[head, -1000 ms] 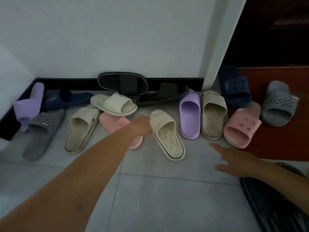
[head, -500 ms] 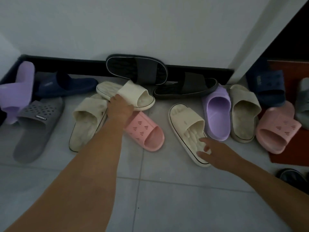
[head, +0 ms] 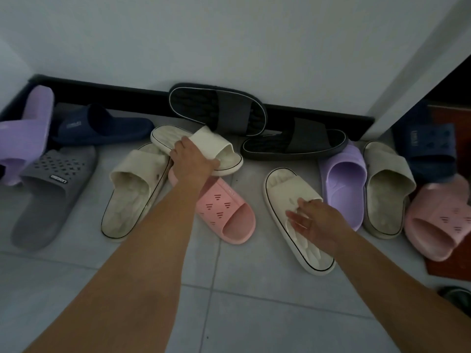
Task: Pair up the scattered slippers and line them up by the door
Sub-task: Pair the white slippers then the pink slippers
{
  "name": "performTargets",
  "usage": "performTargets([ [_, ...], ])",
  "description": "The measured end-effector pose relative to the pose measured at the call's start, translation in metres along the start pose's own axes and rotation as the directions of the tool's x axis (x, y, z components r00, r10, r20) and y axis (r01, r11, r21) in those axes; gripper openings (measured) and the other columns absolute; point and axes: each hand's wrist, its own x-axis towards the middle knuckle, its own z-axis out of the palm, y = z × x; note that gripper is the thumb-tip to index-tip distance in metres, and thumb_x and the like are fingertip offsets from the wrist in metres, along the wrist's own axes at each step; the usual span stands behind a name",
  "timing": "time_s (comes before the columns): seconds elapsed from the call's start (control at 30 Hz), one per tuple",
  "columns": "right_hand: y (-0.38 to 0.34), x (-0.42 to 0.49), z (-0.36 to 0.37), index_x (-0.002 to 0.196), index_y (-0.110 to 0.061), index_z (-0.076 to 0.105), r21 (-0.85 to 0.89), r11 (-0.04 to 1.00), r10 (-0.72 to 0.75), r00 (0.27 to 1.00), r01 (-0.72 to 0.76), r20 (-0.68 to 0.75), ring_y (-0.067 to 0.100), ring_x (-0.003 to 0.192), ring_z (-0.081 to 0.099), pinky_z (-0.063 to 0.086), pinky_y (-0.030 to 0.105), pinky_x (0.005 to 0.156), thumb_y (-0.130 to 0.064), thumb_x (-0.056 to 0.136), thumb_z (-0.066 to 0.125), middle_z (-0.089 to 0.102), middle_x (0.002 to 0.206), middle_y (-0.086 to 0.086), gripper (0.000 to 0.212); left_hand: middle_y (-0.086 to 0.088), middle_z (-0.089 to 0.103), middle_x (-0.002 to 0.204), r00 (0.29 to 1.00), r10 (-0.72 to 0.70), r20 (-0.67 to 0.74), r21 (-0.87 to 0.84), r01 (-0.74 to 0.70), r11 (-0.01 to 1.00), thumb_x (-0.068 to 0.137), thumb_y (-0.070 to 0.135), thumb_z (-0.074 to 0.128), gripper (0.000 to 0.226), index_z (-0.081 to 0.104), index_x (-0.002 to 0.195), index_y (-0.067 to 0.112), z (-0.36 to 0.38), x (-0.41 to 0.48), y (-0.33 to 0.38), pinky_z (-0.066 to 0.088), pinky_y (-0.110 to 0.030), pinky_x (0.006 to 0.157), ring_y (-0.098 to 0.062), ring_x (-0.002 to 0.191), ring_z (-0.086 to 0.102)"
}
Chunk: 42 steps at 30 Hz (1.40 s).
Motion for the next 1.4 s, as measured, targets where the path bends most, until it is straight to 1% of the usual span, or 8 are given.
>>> performTargets([
  [0.13,-0.001,0.010,0.006,0.077,-0.012,0.049,0.226,0.974,0.030,0.989,0.003,-0.142,0.012,0.066,0.063,0.045,0.023,0.055,-0.006,0.093,0.053,0.060,0.077,0.005,0.017,-0.017,0.043,0.132,0.997,0.075,0.000,0.038,-0.075,0.996,0.060,0.046,0.076,0.094,0.035,0.130,-0.001,-0.015,0.006,-0.008,0.032,-0.040,0.104,-0.034,0.122,0.041],
  [0.3,-0.006,0.008,-0.008,0.071,-0.013,0.051,-0.215,0.975,-0.099,0.973,0.052,-0.210,0.014,0.046,0.039,0.029,0.024,0.041,-0.013,0.090,0.055,0.044,0.059,0.006,0.020,-0.010,0.044,0.128,0.973,0.197,0.119,-0.064,-0.190,0.980,0.055,0.048,0.077,0.093,0.039,0.130,0.009,-0.043,-0.007,-0.038,0.040,-0.041,0.100,-0.029,0.119,0.043],
  [0.4,-0.006,-0.004,-0.014,0.066,-0.012,0.058,-0.737,0.649,-0.295,0.955,0.189,-0.016,0.018,0.053,0.044,0.034,0.027,0.054,-0.020,0.085,0.057,0.051,0.058,0.003,0.021,-0.002,0.043,0.121,0.950,0.238,0.204,-0.088,-0.225,0.971,0.048,0.052,0.077,0.094,0.040,0.126,0.016,-0.069,-0.022,-0.048,0.043,-0.038,0.092,-0.021,0.111,0.045],
  [0.5,-0.002,-0.020,-0.022,0.057,-0.016,0.055,-0.914,0.297,-0.287,0.938,0.278,0.192,0.013,0.056,0.046,0.035,0.026,0.054,-0.025,0.082,0.060,0.048,0.054,-0.005,0.027,0.001,0.042,0.118,0.924,0.246,0.293,-0.062,-0.238,0.969,0.046,0.052,0.079,0.095,0.036,0.125,0.019,-0.089,-0.048,-0.060,0.044,-0.037,0.088,-0.018,0.107,0.047],
  [0.7,0.014,-0.048,-0.036,0.050,-0.020,0.032,-0.830,0.106,-0.113,0.836,0.547,0.536,0.005,0.046,0.030,0.027,0.020,0.048,-0.012,0.074,0.066,0.031,0.046,-0.006,0.043,0.009,0.040,0.110,0.825,0.463,0.324,-0.088,-0.461,0.883,0.046,0.062,0.075,0.095,0.035,0.121,0.020,-0.112,-0.132,-0.080,0.049,-0.027,0.075,-0.011,0.090,0.049],
  [0.93,0.024,-0.079,-0.082,0.061,-0.014,0.040,-0.736,-0.109,0.133,0.743,0.668,0.656,0.008,0.054,0.030,0.029,0.027,0.055,-0.030,0.066,0.060,0.035,0.058,-0.003,0.025,-0.008,0.047,0.119,0.466,0.738,0.488,-0.080,-0.818,0.569,0.048,0.058,0.077,0.095,0.044,0.119,0.005,-0.074,-0.228,-0.071,0.050,-0.026,0.086,-0.021,0.108,0.047],
  [1.13,0.048,-0.077,-0.122,0.072,-0.019,0.043,-0.718,-0.310,0.174,0.779,0.624,0.602,0.015,0.064,0.046,0.034,0.031,0.056,-0.041,0.072,0.053,0.053,0.071,-0.001,0.024,-0.011,0.053,0.116,0.424,0.664,0.616,-0.002,-0.842,0.540,0.052,0.052,0.079,0.088,0.050,0.118,0.001,-0.004,-0.275,-0.043,0.054,-0.038,0.082,-0.030,0.110,0.049],
  [1.4,0.061,-0.073,-0.118,0.089,-0.034,0.055,-0.736,-0.278,0.161,0.786,0.617,0.598,0.016,0.081,0.053,0.044,0.032,0.065,-0.034,0.078,0.056,0.058,0.087,-0.010,0.011,0.000,0.053,0.127,0.372,0.600,0.708,0.030,-0.865,0.501,0.089,0.055,0.044,0.053,0.042,0.130,0.021,0.025,-0.269,-0.008,0.040,-0.037,0.087,-0.023,0.117,0.047],
])
